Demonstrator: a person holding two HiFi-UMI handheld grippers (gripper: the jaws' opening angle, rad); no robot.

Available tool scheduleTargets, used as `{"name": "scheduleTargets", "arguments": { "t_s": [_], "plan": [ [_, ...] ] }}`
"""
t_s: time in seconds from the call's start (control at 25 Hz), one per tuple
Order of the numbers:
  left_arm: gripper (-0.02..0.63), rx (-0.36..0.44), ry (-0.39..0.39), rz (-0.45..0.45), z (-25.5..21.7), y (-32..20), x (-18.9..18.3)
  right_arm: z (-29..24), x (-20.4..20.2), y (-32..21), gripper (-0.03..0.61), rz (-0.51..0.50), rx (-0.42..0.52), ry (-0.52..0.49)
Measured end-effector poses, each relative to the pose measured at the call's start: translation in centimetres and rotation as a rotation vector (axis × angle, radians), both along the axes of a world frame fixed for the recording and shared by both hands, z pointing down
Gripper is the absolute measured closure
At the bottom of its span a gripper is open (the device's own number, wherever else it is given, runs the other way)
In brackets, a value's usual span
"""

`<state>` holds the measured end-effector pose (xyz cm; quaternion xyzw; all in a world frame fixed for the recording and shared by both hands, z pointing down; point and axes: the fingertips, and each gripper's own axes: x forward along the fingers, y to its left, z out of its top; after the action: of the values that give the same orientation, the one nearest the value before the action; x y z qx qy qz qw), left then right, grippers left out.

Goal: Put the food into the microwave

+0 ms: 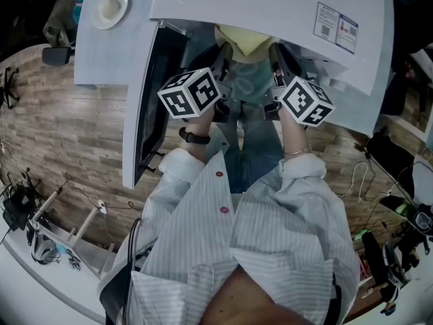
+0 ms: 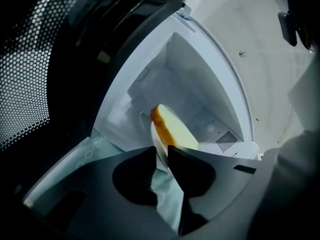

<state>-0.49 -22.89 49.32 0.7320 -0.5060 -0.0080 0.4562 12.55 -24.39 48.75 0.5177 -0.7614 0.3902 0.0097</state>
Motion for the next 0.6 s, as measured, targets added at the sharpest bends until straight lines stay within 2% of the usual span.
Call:
{"name": "scheduleTargets", "arguments": {
  "t_s": [0.6],
  "plan": [
    [0.541, 0.024, -0.069, 0.026, 0.9, -3.8, -0.1, 1.2, -0.1, -2.6, 0.515, 0.054, 0.009, 0.05]
  ]
}}
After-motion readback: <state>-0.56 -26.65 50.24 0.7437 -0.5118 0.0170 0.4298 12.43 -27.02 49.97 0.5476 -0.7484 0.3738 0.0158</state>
